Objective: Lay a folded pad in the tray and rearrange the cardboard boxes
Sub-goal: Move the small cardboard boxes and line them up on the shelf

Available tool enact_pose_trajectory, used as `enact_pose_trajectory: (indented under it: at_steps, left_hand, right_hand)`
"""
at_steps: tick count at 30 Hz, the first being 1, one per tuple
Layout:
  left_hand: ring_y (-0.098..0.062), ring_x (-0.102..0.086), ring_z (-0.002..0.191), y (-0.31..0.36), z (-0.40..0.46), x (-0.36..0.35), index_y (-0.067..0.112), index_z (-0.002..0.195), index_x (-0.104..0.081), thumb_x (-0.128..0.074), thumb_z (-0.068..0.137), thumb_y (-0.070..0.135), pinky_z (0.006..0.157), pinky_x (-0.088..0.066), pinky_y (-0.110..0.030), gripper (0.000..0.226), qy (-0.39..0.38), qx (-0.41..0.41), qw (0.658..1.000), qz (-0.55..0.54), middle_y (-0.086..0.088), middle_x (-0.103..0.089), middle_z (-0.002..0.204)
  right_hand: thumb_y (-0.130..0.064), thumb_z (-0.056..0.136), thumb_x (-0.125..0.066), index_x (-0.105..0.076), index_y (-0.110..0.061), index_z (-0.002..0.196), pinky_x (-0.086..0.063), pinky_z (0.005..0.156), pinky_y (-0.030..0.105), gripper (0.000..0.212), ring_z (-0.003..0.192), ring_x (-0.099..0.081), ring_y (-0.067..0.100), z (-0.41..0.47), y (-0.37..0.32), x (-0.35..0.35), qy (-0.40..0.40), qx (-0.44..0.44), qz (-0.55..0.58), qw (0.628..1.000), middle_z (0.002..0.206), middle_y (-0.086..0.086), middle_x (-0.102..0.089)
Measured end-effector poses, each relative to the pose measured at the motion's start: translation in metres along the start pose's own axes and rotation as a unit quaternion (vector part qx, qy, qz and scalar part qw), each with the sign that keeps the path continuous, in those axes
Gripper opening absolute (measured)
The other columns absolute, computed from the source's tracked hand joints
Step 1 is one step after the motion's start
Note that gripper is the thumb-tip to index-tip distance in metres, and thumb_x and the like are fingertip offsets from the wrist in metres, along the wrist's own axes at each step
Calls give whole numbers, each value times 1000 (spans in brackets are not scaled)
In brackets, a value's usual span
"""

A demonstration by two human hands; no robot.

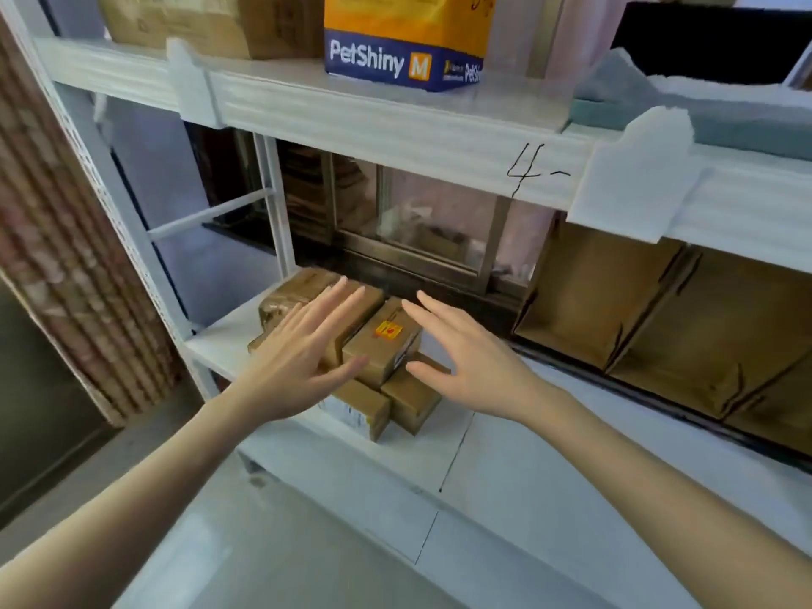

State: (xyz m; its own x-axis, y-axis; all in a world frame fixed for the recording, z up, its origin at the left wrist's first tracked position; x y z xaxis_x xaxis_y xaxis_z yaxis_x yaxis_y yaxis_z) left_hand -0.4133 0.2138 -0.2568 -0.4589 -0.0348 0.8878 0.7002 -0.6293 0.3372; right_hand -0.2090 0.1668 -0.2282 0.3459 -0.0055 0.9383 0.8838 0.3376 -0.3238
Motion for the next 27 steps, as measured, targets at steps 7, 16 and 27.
enact_pose_trajectory:
  at_steps: [7, 16, 27]
  left_hand:
    - [-19, -5, 148, -54, 20, -97, 40, 147, 7, -46, 87, 58, 119, -10, -41, 82, -114, 18, 993, 1, 5, 6, 161]
    - [-19, -16, 146, -88, 39, -186, 31, 150, -7, -46, 86, 60, 117, -21, -43, 80, -176, -1, 984, -24, 2, -7, 161]
    - [-20, -8, 148, -119, 48, -220, 27, 151, -9, -48, 88, 54, 119, -14, -40, 79, -204, -25, 979, -6, -1, -6, 161]
  right_hand:
    - [-46, 88, -54, -7, -31, 149, -28, 111, 41, 79, 145, -11, 20, 29, 66, -88, -77, -137, 39, 987, 160, -4, -2]
    - [-43, 83, -62, -7, -28, 149, -31, 111, 43, 87, 144, -11, 31, 50, 119, -198, -128, -236, 31, 963, 159, 7, 5]
    - [-45, 83, -61, -6, -27, 148, -14, 113, 57, 87, 145, 2, 37, 97, 146, -252, -152, -268, -65, 949, 158, 11, 5]
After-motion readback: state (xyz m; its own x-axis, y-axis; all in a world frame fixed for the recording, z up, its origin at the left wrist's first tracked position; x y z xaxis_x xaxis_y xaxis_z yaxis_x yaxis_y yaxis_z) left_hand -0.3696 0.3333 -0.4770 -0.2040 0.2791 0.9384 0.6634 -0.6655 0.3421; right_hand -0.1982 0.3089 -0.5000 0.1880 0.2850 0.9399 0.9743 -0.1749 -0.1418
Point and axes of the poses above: each hand's wrist, its own z-axis towards the middle knuckle, its own x-axis out of the back of the hand, y = z × x, the point moved 3 cm from there along z, towards the middle knuckle
